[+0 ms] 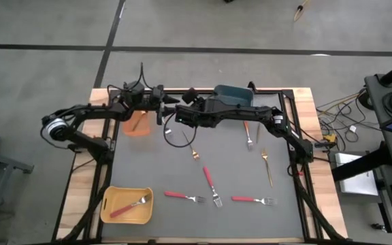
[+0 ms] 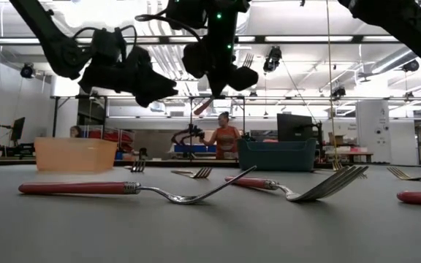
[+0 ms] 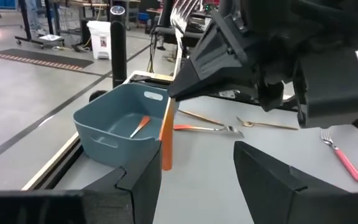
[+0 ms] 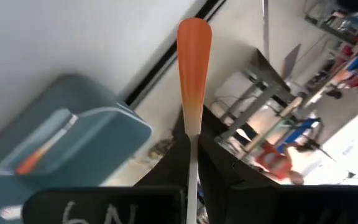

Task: Sort silverware by color (type)
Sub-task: Put the orange fork into the blue bin

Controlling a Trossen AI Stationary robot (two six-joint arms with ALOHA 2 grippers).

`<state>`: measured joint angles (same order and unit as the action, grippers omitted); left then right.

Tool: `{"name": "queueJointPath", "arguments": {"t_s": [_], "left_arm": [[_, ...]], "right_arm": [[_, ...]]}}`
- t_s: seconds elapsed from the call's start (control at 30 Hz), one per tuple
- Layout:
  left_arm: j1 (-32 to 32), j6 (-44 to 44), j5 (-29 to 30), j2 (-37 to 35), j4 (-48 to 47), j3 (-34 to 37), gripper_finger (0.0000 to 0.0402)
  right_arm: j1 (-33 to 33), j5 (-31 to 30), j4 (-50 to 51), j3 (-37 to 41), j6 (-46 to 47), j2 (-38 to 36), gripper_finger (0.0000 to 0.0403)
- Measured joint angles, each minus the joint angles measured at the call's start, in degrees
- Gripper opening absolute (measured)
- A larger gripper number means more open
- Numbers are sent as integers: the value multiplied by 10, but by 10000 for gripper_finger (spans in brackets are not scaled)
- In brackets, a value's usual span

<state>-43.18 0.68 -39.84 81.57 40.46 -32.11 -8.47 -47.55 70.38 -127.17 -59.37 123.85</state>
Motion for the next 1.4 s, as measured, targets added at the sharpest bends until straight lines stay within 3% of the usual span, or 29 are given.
{"name": "queueJointPath", "arguments": {"t_s": [0.33,0.57,0.93,1.1,1.3,1.4], "left_arm": [[27,38,-16,65,108,-8,181],[31,61,-7,127,110,-58,181],[51,65,-67,188,110,-104,175],[55,62,-59,188,110,-102,131],[55,63,-57,187,111,-103,16],[56,67,-56,187,121,-102,8]], "right_arm": [[2,-20,-14,0,-45,0,11],[11,-21,-17,0,-58,-1,11],[11,-21,-19,-5,-52,-2,11],[11,-21,-21,-17,-52,-3,11],[11,-17,-21,-19,-52,-3,11],[11,-15,-21,-19,-51,-3,11]]}}
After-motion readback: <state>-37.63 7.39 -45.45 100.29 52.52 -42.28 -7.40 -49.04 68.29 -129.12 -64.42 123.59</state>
